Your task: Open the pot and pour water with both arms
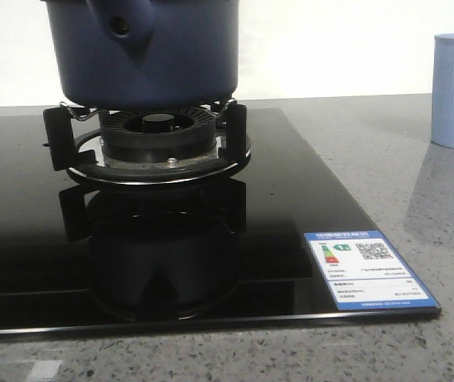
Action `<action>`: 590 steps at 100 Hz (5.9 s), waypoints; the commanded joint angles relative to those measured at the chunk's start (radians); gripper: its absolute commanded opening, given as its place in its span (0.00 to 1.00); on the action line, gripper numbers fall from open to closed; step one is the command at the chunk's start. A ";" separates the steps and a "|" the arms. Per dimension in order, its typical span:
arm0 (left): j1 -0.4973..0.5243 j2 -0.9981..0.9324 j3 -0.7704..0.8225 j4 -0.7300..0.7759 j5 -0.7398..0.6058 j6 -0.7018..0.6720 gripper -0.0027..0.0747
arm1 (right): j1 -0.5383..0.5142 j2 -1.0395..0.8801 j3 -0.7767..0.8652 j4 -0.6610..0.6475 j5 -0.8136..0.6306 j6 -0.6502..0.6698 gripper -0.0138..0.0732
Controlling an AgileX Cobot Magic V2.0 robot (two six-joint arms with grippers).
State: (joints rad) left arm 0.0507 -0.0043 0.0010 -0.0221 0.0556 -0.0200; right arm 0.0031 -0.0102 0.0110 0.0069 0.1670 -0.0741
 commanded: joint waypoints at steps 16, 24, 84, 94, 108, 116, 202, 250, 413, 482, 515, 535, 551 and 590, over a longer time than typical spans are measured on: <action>-0.003 -0.029 0.010 -0.011 -0.126 -0.009 0.01 | 0.001 -0.013 0.024 0.018 -0.113 -0.012 0.08; -0.003 -0.029 0.010 -0.018 -0.128 -0.009 0.01 | 0.001 -0.013 0.024 0.053 -0.119 -0.012 0.08; -0.003 -0.029 -0.003 -0.572 -0.150 -0.011 0.01 | 0.001 -0.013 0.023 0.608 -0.149 -0.012 0.08; -0.003 -0.029 -0.026 -0.582 -0.136 -0.011 0.01 | 0.001 -0.013 -0.006 0.611 -0.119 -0.012 0.08; -0.003 -0.011 -0.125 -0.531 -0.032 0.034 0.01 | 0.001 -0.008 -0.102 0.547 -0.017 -0.022 0.08; -0.003 0.027 -0.215 -0.485 0.068 0.091 0.01 | 0.001 -0.002 -0.165 0.505 0.028 -0.022 0.08; -0.338 0.544 -0.719 -0.487 0.229 0.401 0.16 | 0.115 0.595 -0.679 0.373 0.296 -0.186 0.36; -0.554 0.790 -0.721 -0.530 0.005 0.401 0.65 | 0.115 0.596 -0.679 0.391 0.288 -0.186 0.69; -0.596 1.411 -1.152 -0.443 -0.147 0.399 0.49 | 0.115 0.596 -0.679 0.364 0.282 -0.188 0.69; -0.368 1.053 -1.152 -0.441 -0.019 0.399 0.50 | 0.115 0.819 -0.444 0.256 -0.294 -0.188 0.69; -0.330 1.013 -1.152 -0.441 0.007 0.399 0.50 | 0.115 1.175 -0.439 0.256 -0.720 -0.188 0.70; -0.330 1.013 -1.152 -0.441 0.010 0.399 0.50 | 0.115 1.330 -0.439 0.256 -0.906 -0.186 0.84; -0.330 1.013 -1.152 -0.441 0.010 0.399 0.50 | 0.115 1.416 -0.479 0.252 -0.956 -0.184 0.85; -0.330 1.013 -1.152 -0.441 0.010 0.399 0.50 | 0.095 1.585 -0.643 0.304 -0.985 -0.184 0.84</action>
State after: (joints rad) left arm -0.2824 1.0329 -1.1152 -0.4570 0.1637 0.3810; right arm 0.1129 1.5932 -0.5905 0.3044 -0.7254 -0.2513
